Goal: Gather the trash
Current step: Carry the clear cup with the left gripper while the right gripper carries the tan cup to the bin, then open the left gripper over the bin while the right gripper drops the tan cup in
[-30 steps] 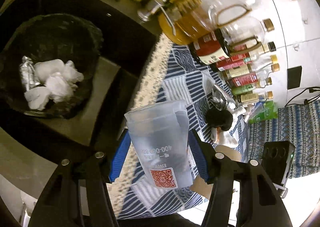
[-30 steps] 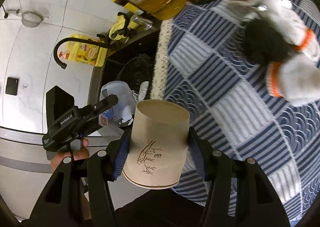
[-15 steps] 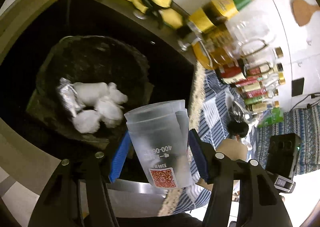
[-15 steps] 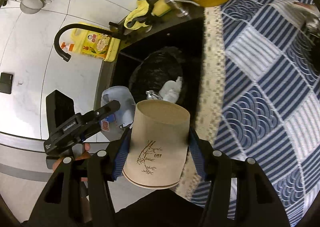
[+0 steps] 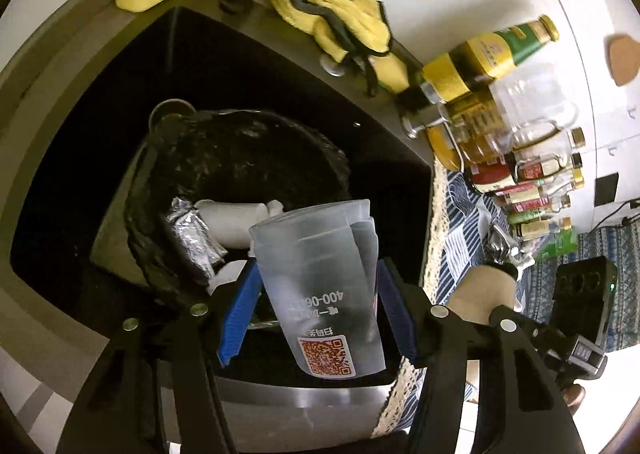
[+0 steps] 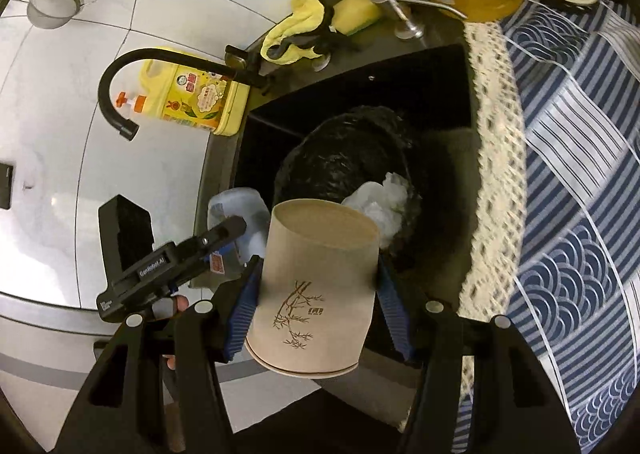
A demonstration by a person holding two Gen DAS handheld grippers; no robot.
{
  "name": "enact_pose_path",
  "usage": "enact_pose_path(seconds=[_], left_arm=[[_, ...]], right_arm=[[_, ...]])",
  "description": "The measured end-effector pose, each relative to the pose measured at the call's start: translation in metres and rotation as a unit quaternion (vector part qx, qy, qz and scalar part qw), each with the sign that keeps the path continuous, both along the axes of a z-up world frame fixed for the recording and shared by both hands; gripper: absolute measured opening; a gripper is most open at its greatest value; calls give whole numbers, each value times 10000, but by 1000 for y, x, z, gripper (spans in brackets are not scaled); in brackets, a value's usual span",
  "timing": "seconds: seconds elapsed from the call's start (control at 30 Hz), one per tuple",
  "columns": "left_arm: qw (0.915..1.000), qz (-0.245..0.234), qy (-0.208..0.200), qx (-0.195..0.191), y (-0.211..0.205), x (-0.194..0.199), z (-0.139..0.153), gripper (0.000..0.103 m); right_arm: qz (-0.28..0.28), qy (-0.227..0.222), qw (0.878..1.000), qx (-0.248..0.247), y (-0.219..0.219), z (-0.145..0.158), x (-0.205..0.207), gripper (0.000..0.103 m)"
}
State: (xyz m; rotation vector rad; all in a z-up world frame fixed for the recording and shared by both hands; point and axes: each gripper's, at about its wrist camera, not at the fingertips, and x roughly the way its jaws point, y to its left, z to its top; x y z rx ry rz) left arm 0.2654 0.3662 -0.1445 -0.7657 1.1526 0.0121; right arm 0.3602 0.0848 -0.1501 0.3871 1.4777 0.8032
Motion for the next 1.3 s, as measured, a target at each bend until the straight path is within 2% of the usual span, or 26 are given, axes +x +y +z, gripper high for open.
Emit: enact_pose_path(seconds=[0.4, 0.57, 0.83, 1.07, 1.17, 1.2, 1.27, 1.3], left_arm=[[9990, 323, 157, -252, 47, 12, -26, 58], [9978, 423, 308, -404, 58, 20, -39, 62], [9973, 505, 437, -303, 65, 24, -44, 65], [9970, 578, 445, -249, 69, 21, -41, 65], [9961, 686, 474, -283, 73, 18, -43, 72], [9959, 707, 464, -313, 74, 17, -43, 73], [9958, 738, 459, -286, 75, 15, -43, 73], [9955, 773, 463, -286, 77, 14, -43, 73]], right_arm=[[377, 47, 9990, -222, 74, -16, 39, 57], [503, -26, 9981, -343, 94, -17, 54, 58], [598, -181, 9976, -292, 111, -11, 66, 58], [626, -91, 9977, -256, 117, -15, 68, 58], [603, -52, 9978, -257, 118, -16, 68, 58], [598, -29, 9979, -257, 118, -17, 68, 58], [566, 59, 9981, -231, 118, -20, 68, 75], [520, 110, 9984, -206, 117, -21, 68, 78]])
